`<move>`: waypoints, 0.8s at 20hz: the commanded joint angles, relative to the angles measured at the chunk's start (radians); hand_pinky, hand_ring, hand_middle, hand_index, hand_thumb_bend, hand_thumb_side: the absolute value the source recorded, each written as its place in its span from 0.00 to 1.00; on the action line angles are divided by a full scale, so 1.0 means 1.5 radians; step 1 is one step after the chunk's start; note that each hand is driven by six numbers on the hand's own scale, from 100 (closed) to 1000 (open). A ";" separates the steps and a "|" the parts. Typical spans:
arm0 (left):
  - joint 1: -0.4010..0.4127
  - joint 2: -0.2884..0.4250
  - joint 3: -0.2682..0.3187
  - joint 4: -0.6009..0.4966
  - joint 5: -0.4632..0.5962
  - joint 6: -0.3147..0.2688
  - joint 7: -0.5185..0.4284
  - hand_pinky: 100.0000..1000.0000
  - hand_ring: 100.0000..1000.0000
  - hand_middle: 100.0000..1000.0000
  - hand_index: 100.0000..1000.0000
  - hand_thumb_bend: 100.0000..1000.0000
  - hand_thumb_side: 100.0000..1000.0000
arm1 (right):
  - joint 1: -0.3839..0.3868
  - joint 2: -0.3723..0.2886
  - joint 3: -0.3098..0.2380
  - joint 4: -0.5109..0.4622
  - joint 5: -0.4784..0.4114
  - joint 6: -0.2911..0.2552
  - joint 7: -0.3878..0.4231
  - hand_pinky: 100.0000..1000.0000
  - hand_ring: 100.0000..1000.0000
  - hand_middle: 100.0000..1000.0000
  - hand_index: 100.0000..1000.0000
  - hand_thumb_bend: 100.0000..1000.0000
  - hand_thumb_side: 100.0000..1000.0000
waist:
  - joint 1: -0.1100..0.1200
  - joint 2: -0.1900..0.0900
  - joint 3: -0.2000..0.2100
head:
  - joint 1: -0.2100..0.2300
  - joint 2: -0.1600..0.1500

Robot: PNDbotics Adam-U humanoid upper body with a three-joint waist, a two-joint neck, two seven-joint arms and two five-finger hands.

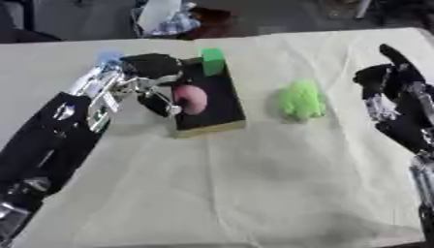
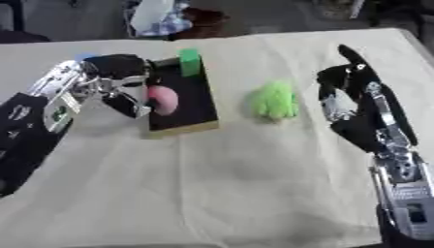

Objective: Pick up objects on the table and place them in the box.

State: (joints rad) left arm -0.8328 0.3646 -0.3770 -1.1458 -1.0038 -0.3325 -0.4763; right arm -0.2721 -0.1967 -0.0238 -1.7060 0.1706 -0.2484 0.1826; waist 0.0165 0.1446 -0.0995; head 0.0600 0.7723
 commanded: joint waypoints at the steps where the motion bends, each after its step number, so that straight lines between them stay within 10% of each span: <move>1: -0.006 0.014 0.011 -0.008 -0.010 -0.021 0.001 0.73 0.66 0.71 0.83 0.08 0.24 | -0.007 -0.005 -0.002 -0.006 -0.006 -0.002 0.001 0.78 0.70 0.63 0.99 0.00 0.41 | -0.008 -0.011 0.002 | -0.001 -0.002; 8: 0.012 0.075 0.029 -0.068 0.018 -0.035 -0.040 0.75 0.69 0.75 0.90 0.11 0.36 | -0.006 -0.006 -0.003 -0.005 -0.006 -0.002 0.001 0.78 0.70 0.63 0.99 0.00 0.41 | -0.007 -0.012 0.006 | -0.002 -0.002; 16: 0.008 0.167 0.085 -0.100 0.075 0.018 -0.031 0.77 0.70 0.75 0.87 0.16 0.17 | -0.004 -0.008 -0.003 -0.004 -0.006 -0.002 0.001 0.78 0.70 0.63 0.99 0.00 0.41 | -0.004 -0.014 0.010 | 0.001 -0.002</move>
State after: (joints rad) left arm -0.7965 0.5665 -0.2780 -1.2860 -0.9065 -0.3216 -0.5279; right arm -0.2715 -0.1967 -0.0239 -1.7016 0.1657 -0.2484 0.1826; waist 0.0165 0.1446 -0.0857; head 0.0599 0.7723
